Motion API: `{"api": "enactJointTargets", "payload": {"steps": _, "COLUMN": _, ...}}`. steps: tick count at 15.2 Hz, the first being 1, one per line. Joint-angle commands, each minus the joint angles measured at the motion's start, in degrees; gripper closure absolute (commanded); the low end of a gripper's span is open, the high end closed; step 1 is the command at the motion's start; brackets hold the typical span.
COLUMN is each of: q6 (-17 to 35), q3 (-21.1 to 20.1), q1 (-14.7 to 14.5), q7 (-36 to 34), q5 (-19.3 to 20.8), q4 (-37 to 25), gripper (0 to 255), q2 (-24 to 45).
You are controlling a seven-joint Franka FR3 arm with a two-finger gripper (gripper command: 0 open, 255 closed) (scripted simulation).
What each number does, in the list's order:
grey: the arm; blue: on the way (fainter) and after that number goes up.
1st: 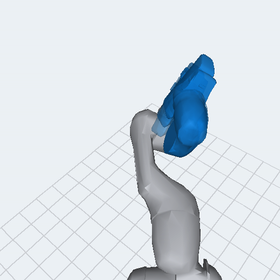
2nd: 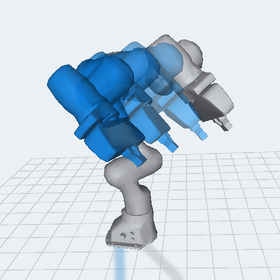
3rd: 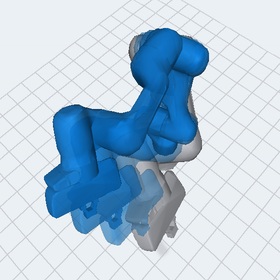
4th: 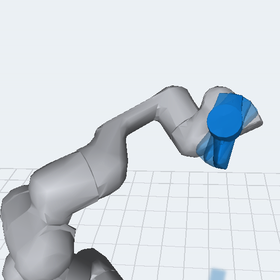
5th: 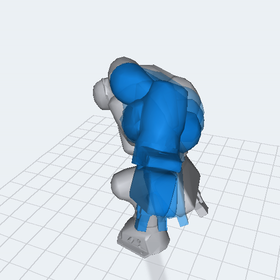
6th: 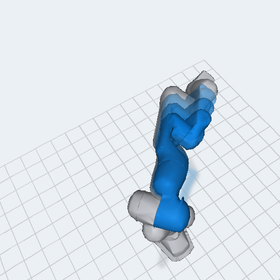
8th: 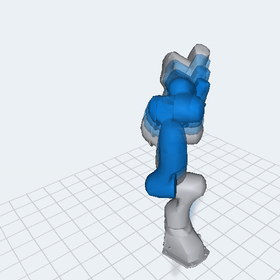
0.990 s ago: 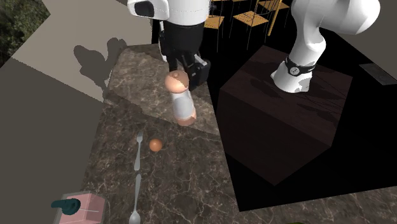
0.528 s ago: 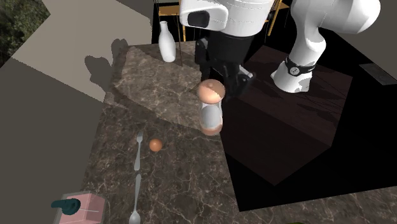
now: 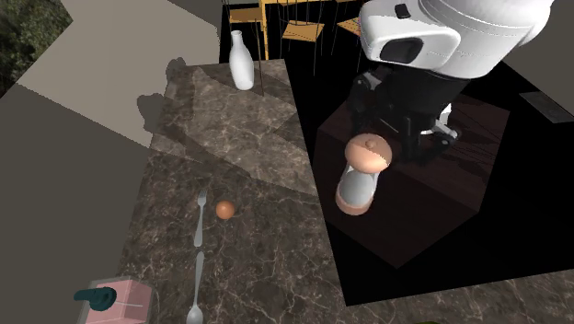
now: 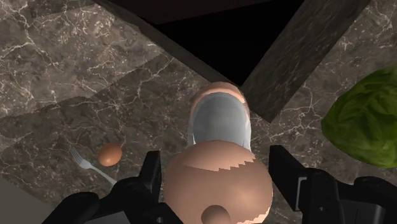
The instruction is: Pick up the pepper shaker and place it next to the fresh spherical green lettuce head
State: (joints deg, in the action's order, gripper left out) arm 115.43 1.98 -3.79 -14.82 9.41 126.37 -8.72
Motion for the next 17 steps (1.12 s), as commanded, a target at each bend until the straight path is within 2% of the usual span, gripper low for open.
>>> {"api": "enactJointTargets", "payload": {"steps": 1, "q6": -0.35, "q3": -1.67, "q1": -1.31, "q7": -2.84, "q5": -0.41, "q4": 0.99, "gripper": 255, "q2": -0.94}}
{"api": "enactJointTargets", "payload": {"steps": 9, "q6": -2.2, "q3": -8.48, "q1": -6.56, "q7": -13.67, "q5": -2.57, "q4": 1.16, "gripper": 255, "q2": -1.52}}
{"api": "enactJointTargets", "payload": {"steps": 17, "q6": -4.23, "q3": -15.2, "q1": -11.68, "q7": -24.68, "q5": -4.19, "q4": -2.85, "gripper": 255, "q2": 1.71}}
